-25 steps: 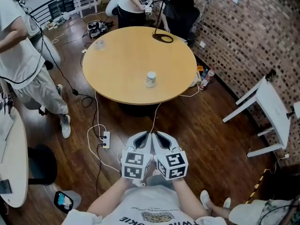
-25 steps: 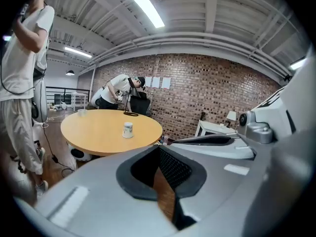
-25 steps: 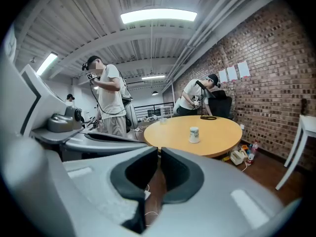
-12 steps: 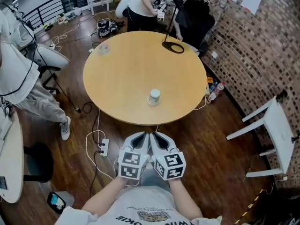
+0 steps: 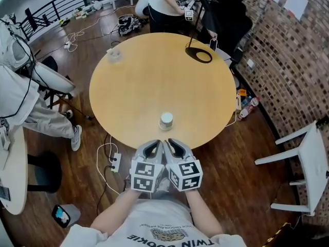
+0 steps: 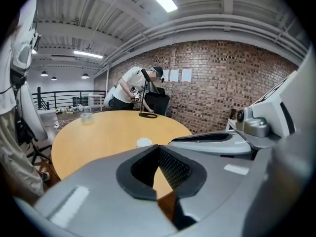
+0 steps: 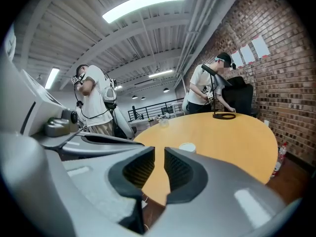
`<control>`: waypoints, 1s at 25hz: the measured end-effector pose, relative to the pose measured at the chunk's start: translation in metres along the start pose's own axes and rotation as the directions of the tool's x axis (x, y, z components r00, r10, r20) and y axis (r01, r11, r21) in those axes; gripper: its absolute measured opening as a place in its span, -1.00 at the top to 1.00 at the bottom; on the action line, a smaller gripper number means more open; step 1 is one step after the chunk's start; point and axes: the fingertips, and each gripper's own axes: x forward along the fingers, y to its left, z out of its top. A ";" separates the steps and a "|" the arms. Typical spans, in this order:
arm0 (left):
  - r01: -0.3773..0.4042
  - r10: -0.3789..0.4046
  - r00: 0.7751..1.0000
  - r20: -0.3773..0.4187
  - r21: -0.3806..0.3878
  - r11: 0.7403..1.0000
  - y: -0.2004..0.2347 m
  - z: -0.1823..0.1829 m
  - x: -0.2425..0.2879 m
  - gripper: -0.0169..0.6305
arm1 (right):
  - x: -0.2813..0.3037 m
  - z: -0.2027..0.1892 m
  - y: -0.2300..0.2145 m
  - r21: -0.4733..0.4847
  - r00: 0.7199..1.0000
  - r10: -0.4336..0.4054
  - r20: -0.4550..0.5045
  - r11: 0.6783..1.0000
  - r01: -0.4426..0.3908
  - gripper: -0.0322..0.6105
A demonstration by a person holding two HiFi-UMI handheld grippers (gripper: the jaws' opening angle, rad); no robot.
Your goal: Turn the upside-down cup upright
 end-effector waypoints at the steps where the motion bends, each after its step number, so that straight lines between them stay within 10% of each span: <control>1: -0.006 0.006 1.000 0.001 0.009 1.000 0.001 0.003 0.007 0.93 | 0.005 0.002 -0.007 0.001 1.000 0.002 -0.001 1.000 -0.002 0.75; 15: -0.001 0.001 0.998 -0.064 -0.007 1.000 0.048 0.005 0.073 0.93 | 0.089 -0.029 -0.068 0.004 0.989 -0.072 -0.131 0.997 0.073 0.13; 25: 0.084 -0.083 0.992 -0.092 0.001 0.996 0.091 0.013 0.105 0.93 | 0.137 -0.034 -0.095 -0.073 0.957 -0.214 -0.198 0.976 0.203 0.08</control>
